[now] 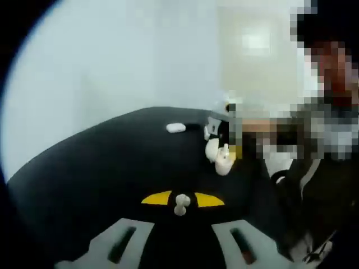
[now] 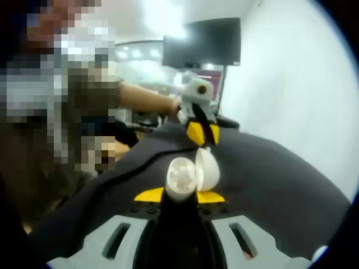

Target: Pick up three earphones and place each one into its charging case using tactile feedback, ensure that each earphone is properly inserted and securely positioned inside the case.

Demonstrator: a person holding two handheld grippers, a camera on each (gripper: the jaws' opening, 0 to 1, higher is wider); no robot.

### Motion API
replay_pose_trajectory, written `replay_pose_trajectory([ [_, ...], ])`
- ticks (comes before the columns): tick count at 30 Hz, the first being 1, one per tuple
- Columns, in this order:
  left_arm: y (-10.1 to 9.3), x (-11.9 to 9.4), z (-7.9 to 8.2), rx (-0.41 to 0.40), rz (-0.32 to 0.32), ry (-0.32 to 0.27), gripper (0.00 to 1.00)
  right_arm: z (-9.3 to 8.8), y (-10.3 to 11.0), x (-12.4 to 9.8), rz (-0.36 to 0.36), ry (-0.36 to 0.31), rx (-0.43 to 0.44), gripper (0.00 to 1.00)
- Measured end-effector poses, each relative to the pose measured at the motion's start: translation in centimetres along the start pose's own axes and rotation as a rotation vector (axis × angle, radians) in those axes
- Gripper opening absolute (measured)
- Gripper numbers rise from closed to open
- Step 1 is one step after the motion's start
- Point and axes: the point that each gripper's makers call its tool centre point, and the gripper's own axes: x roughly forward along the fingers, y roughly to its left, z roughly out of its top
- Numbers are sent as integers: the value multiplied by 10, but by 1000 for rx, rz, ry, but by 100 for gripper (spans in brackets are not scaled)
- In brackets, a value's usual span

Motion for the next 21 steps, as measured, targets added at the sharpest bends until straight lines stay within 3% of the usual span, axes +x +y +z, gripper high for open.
replay_pose_trajectory([
  [4, -1, 6, -8, 11, -2, 22, 10, 0, 0, 0, 1, -1, 1, 21],
  [8, -6, 2, -1, -22, -6, -36, 4, 0, 1, 0, 2, -1, 0, 21],
  [13, -13, -2, 2, -25, 16, -42, 3, 0, 2, 1, 2, -2, 0, 21],
  [17, -39, -6, 44, -60, -27, -195, 3, 0, 1, 1, 2, -1, 0, 21],
  [21, -66, 0, 75, -3, -60, -239, 3, -1, 1, 1, 0, 0, 0, 21],
])
